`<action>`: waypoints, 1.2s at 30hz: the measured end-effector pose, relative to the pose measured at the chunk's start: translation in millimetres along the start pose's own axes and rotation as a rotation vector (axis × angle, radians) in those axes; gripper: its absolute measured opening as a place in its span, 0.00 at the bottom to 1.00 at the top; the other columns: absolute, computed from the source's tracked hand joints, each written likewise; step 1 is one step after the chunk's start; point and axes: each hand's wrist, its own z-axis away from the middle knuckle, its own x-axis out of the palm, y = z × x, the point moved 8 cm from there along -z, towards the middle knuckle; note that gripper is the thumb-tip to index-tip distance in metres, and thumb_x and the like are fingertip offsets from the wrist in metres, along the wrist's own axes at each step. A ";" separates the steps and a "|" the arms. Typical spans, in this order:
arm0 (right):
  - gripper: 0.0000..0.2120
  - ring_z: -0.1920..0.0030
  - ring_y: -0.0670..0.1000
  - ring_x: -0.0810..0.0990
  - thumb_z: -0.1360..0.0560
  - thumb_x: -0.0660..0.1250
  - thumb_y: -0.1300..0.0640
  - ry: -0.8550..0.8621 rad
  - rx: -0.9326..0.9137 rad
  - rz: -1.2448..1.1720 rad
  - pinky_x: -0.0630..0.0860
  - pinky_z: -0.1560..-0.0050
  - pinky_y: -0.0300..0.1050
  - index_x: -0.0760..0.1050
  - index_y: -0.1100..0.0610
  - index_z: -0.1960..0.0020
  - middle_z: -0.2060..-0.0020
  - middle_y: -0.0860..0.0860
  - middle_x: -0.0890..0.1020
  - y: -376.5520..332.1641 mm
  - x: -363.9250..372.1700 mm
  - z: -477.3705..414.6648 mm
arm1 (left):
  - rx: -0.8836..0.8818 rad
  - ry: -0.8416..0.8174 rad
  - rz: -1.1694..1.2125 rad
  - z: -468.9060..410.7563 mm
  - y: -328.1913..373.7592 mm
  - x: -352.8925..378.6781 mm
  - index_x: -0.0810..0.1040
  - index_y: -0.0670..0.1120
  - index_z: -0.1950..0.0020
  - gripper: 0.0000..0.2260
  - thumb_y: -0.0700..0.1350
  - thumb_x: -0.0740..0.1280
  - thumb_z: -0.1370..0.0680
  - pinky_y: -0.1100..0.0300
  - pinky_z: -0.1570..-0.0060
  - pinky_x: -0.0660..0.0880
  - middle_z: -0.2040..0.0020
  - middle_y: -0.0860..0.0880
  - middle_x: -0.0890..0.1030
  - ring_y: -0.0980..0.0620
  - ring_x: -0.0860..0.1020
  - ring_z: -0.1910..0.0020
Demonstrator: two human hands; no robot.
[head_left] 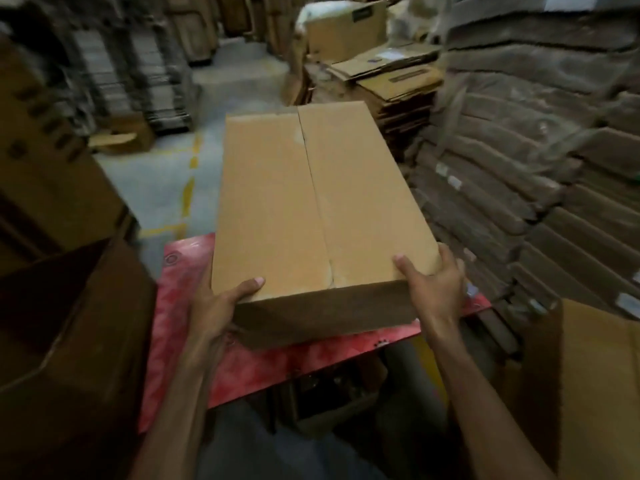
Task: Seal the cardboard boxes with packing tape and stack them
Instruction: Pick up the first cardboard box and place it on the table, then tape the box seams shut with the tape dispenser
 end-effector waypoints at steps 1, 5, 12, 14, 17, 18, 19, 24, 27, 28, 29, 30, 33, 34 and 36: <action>0.30 0.42 0.58 0.76 0.32 0.79 0.46 -0.028 0.004 0.000 0.74 0.41 0.50 0.76 0.57 0.36 0.44 0.54 0.74 -0.2 15.9 6.3 | -0.023 0.026 -0.001 -1.6 -10.0 -16.0 0.80 0.54 0.37 0.31 0.49 0.83 0.39 0.35 0.56 0.82 0.45 0.50 0.86 0.42 0.85 0.48; 0.31 0.41 0.56 0.75 0.33 0.80 0.47 -0.099 0.037 0.003 0.69 0.46 0.43 0.76 0.56 0.34 0.44 0.52 0.74 10.1 59.4 26.7 | -0.122 0.096 0.002 0.3 -41.4 -59.2 0.80 0.56 0.40 0.30 0.50 0.83 0.40 0.33 0.56 0.81 0.45 0.50 0.85 0.43 0.84 0.48; 0.32 0.41 0.58 0.77 0.33 0.79 0.45 -0.115 0.063 0.092 0.71 0.44 0.45 0.75 0.53 0.33 0.43 0.55 0.76 32.6 72.5 34.8 | -0.213 0.070 0.004 1.8 -83.4 -64.1 0.75 0.56 0.31 0.42 0.57 0.82 0.44 0.40 0.66 0.82 0.40 0.50 0.83 0.42 0.81 0.44; 0.32 0.40 0.57 0.77 0.33 0.79 0.43 -0.132 0.074 0.102 0.75 0.40 0.51 0.75 0.51 0.32 0.41 0.54 0.77 41.9 71.4 34.6 | -0.232 0.056 -0.006 1.5 -93.8 -59.1 0.72 0.59 0.28 0.45 0.58 0.82 0.44 0.38 0.65 0.82 0.36 0.50 0.80 0.42 0.80 0.42; 0.30 0.39 0.56 0.76 0.31 0.78 0.44 -0.152 0.099 0.113 0.74 0.40 0.51 0.75 0.52 0.33 0.42 0.53 0.76 51.4 69.9 36.4 | -0.236 0.070 -0.034 -1.1 -105.7 -57.9 0.65 0.63 0.24 0.49 0.59 0.83 0.43 0.37 0.58 0.82 0.28 0.51 0.73 0.42 0.76 0.36; 0.31 0.39 0.56 0.75 0.31 0.78 0.44 -0.153 0.103 0.123 0.74 0.39 0.51 0.75 0.52 0.33 0.41 0.53 0.76 52.6 69.8 35.6 | -0.218 0.078 -0.049 -2.7 -106.5 -58.5 0.63 0.63 0.23 0.49 0.58 0.83 0.41 0.37 0.52 0.82 0.27 0.52 0.71 0.43 0.74 0.34; 0.31 0.38 0.55 0.75 0.31 0.77 0.43 -0.162 0.109 0.125 0.74 0.38 0.52 0.74 0.52 0.32 0.40 0.53 0.75 54.8 70.6 34.0 | -0.186 0.076 -0.068 -4.6 -104.3 -57.5 0.62 0.63 0.23 0.47 0.57 0.82 0.38 0.38 0.44 0.79 0.27 0.54 0.71 0.45 0.73 0.33; 0.20 0.42 0.54 0.78 0.22 0.65 0.39 -0.246 0.150 0.057 0.74 0.43 0.52 0.79 0.51 0.39 0.44 0.52 0.82 71.0 67.1 17.4 | 0.043 0.045 -0.476 -24.7 -78.1 -44.2 0.58 0.54 0.20 0.40 0.56 0.76 0.27 0.48 0.30 0.66 0.25 0.50 0.68 0.44 0.67 0.26; 0.20 0.49 0.56 0.82 0.19 0.59 0.43 -0.184 0.204 0.014 0.76 0.45 0.54 0.83 0.54 0.54 0.53 0.54 0.86 92.4 48.7 -8.0 | 0.190 -0.021 -0.985 -47.7 -67.6 -22.4 0.55 0.56 0.19 0.41 0.72 0.60 0.27 0.41 0.23 0.56 0.18 0.48 0.58 0.42 0.56 0.20; 0.17 0.51 0.57 0.83 0.19 0.60 0.45 -0.183 0.213 0.061 0.77 0.45 0.55 0.83 0.53 0.56 0.55 0.55 0.86 103.9 45.1 -21.2 | 0.199 -0.067 -1.058 -56.8 -67.7 -14.4 0.56 0.57 0.19 0.42 0.75 0.55 0.29 0.40 0.23 0.54 0.18 0.49 0.57 0.43 0.55 0.19; 0.13 0.50 0.59 0.83 0.21 0.63 0.49 -0.206 0.219 0.143 0.77 0.45 0.55 0.82 0.54 0.56 0.55 0.57 0.86 115.9 43.7 -35.0 | 0.190 -0.103 -1.085 -65.6 -67.0 -7.5 0.56 0.59 0.20 0.42 0.77 0.52 0.29 0.40 0.22 0.53 0.18 0.49 0.56 0.43 0.53 0.19; 0.09 0.49 0.62 0.82 0.24 0.65 0.53 -0.247 0.221 0.249 0.77 0.45 0.54 0.82 0.57 0.55 0.54 0.59 0.86 126.4 44.0 -49.4 | 0.186 -0.134 -1.109 -77.4 -69.6 -2.0 0.56 0.60 0.20 0.41 0.79 0.50 0.29 0.39 0.22 0.51 0.17 0.50 0.55 0.42 0.52 0.19; 0.13 0.44 0.65 0.81 0.31 0.66 0.61 -0.355 0.200 0.519 0.75 0.46 0.51 0.81 0.63 0.48 0.49 0.64 0.84 151.2 45.1 -92.7 | 0.204 -0.184 -1.224 -101.3 -72.0 12.9 0.53 0.62 0.20 0.40 0.80 0.45 0.28 0.36 0.23 0.49 0.17 0.50 0.54 0.41 0.50 0.19; 0.14 0.44 0.65 0.80 0.30 0.67 0.63 -0.372 0.193 0.570 0.75 0.46 0.50 0.80 0.63 0.46 0.47 0.64 0.84 155.0 43.1 -105.4 | 0.186 -0.180 -1.243 -105.2 -70.5 15.1 0.51 0.63 0.20 0.40 0.80 0.43 0.28 0.34 0.23 0.49 0.17 0.50 0.53 0.41 0.50 0.19; 0.13 0.44 0.64 0.80 0.30 0.68 0.61 -0.364 0.166 0.651 0.76 0.46 0.51 0.80 0.61 0.46 0.47 0.62 0.83 163.6 37.6 -131.4 | 0.119 -0.156 -1.265 -111.1 -70.7 15.3 0.48 0.66 0.20 0.39 0.80 0.44 0.29 0.30 0.26 0.50 0.17 0.51 0.51 0.39 0.49 0.19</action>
